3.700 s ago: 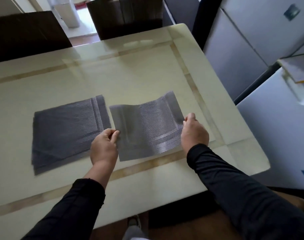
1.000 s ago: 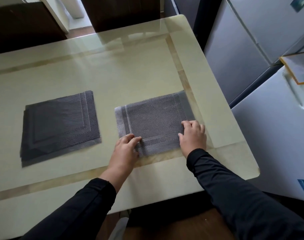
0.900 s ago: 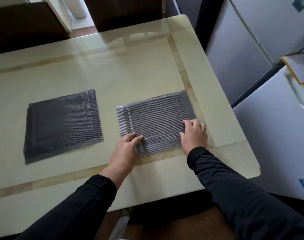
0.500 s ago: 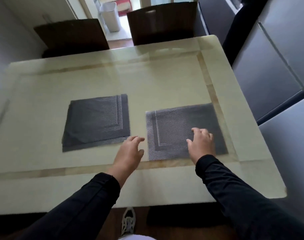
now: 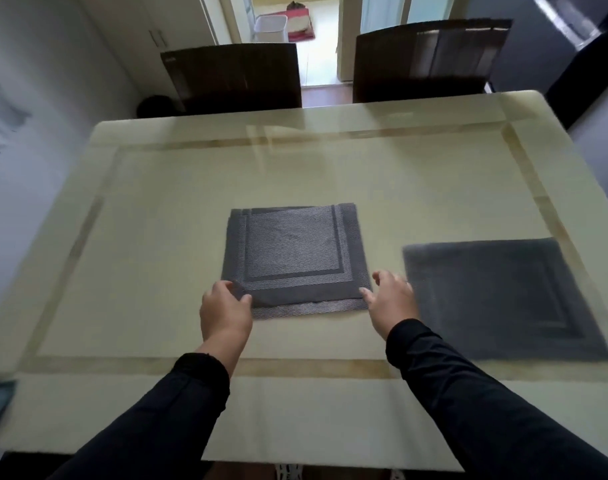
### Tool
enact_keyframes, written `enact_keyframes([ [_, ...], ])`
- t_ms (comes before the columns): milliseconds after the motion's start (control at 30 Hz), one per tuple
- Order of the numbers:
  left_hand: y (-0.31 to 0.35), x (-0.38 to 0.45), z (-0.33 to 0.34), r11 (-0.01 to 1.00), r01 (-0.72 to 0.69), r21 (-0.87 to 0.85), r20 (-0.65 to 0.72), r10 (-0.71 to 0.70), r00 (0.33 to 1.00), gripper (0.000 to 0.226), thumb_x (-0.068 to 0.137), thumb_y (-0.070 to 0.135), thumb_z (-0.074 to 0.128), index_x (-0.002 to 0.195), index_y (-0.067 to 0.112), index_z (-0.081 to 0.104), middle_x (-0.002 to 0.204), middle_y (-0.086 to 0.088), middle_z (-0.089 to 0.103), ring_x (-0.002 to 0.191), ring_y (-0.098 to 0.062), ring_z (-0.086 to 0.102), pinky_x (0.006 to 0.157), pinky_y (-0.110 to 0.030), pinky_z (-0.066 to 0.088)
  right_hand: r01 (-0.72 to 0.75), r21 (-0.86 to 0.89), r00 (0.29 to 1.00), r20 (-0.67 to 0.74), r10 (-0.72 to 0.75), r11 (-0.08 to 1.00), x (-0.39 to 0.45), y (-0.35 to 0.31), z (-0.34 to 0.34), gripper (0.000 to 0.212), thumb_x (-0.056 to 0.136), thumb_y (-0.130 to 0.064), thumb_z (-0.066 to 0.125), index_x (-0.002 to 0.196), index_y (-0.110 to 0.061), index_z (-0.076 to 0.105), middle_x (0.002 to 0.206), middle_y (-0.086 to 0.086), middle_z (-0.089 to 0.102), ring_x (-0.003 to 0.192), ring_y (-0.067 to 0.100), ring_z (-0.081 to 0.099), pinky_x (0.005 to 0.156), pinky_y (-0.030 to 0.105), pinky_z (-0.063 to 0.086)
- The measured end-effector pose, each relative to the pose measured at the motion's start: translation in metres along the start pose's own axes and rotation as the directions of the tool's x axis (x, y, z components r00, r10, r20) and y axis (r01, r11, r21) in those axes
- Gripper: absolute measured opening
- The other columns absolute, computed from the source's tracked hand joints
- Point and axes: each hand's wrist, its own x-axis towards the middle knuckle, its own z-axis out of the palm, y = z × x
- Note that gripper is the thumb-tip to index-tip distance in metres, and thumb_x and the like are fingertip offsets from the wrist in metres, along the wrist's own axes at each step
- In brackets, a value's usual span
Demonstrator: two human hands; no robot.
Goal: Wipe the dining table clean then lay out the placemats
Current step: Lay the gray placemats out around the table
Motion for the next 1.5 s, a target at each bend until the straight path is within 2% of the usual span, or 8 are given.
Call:
enact_keyframes([
  [300,-0.024,0.064,-0.005,0.999,0.031,0.031,0.077,-0.033,0.997,0.059,0.082,0.033,0.079,0.127,0.009,0.049,0.128,-0.013,0.053,0.117,-0.034,0.054,0.097,-0.042,0.046,-0.283,-0.100,0.939,-0.232,0.254,0.954,0.009,-0.060,0.054,0.064,0.085,-0.039,0.075,0.128,-0.003,0.046,0.133,0.020,0.045,0.124,0.036,0.039,0.102,0.042,0.038],
  [667,-0.027,0.082,-0.004,0.999,0.017,-0.051,0.152,-0.009,0.988,0.036,0.088,0.021,0.074,0.117,0.009,0.057,0.112,-0.005,0.066,0.088,-0.019,0.057,0.073,-0.030,0.042,-0.405,0.043,0.891,-0.206,0.405,0.913,0.022,-0.069,0.053,0.072,0.076,-0.026,0.085,0.129,-0.001,0.044,0.133,0.023,0.041,0.122,0.038,0.045,0.104,0.038,0.039],
  [867,-0.032,0.084,-0.024,0.991,-0.116,0.068,0.088,0.110,0.990,0.021,0.097,0.028,0.059,0.103,0.015,0.074,0.088,-0.004,0.071,0.076,-0.022,0.057,0.066,-0.028,0.040,-0.314,-0.028,0.924,-0.241,0.298,0.949,0.017,-0.065,0.055,0.039,0.086,-0.018,0.073,0.118,-0.008,0.052,0.126,0.017,0.044,0.117,0.035,0.044,0.094,0.041,0.044],
  [1100,-0.022,0.077,-0.050,0.856,-0.315,0.411,0.061,0.319,0.946,0.033,0.103,0.035,0.040,0.083,0.020,0.061,0.075,-0.001,0.059,0.068,-0.025,0.053,0.053,-0.029,0.031,-0.283,-0.089,0.940,-0.225,0.257,0.955,0.017,-0.069,0.054,0.050,0.086,-0.033,0.071,0.124,-0.010,0.049,0.128,0.017,0.048,0.119,0.036,0.043,0.094,0.048,0.046],
  [1200,-0.021,0.073,-0.051,0.946,-0.286,0.150,0.063,0.279,0.958,0.022,0.099,0.027,0.042,0.092,0.021,0.062,0.079,0.001,0.065,0.064,-0.026,0.065,0.060,-0.034,0.051,-0.263,-0.057,0.947,-0.204,0.247,0.963,0.013,-0.072,0.054,0.048,0.088,-0.037,0.069,0.123,-0.010,0.050,0.128,0.017,0.049,0.119,0.036,0.044,0.095,0.047,0.044],
  [1267,-0.018,0.072,-0.052,0.951,0.000,-0.308,0.132,0.043,0.990,0.023,0.100,0.017,0.043,0.105,0.018,0.066,0.090,-0.009,0.072,0.057,-0.028,0.071,0.055,-0.038,0.059,-0.259,-0.016,0.951,-0.177,0.252,0.966,0.011,-0.074,0.053,0.049,0.090,-0.038,0.066,0.126,-0.009,0.050,0.130,0.018,0.049,0.121,0.036,0.043,0.098,0.045,0.042],
  [1400,-0.013,0.060,-0.072,0.530,0.452,-0.718,0.412,-0.201,0.889,0.021,0.104,0.001,0.038,0.118,0.004,0.054,0.089,-0.021,0.067,0.045,-0.019,0.068,0.041,-0.029,0.054,-0.269,0.039,0.951,-0.149,0.271,0.962,0.012,-0.081,0.045,0.051,0.093,-0.040,0.058,0.129,-0.006,0.049,0.131,0.020,0.049,0.122,0.037,0.043,0.100,0.044,0.040],
  [1500,-0.021,0.052,-0.087,0.464,0.494,-0.736,0.458,-0.197,0.867,0.021,0.105,0.001,0.038,0.120,0.004,0.051,0.083,-0.016,0.066,0.046,-0.014,0.068,0.044,-0.030,0.058,-0.294,0.101,0.947,-0.105,0.304,0.950,0.016,-0.083,0.041,0.048,0.094,-0.040,0.053,0.128,-0.005,0.052,0.128,0.019,0.054,0.118,0.037,0.048,0.098,0.042,0.040],
])
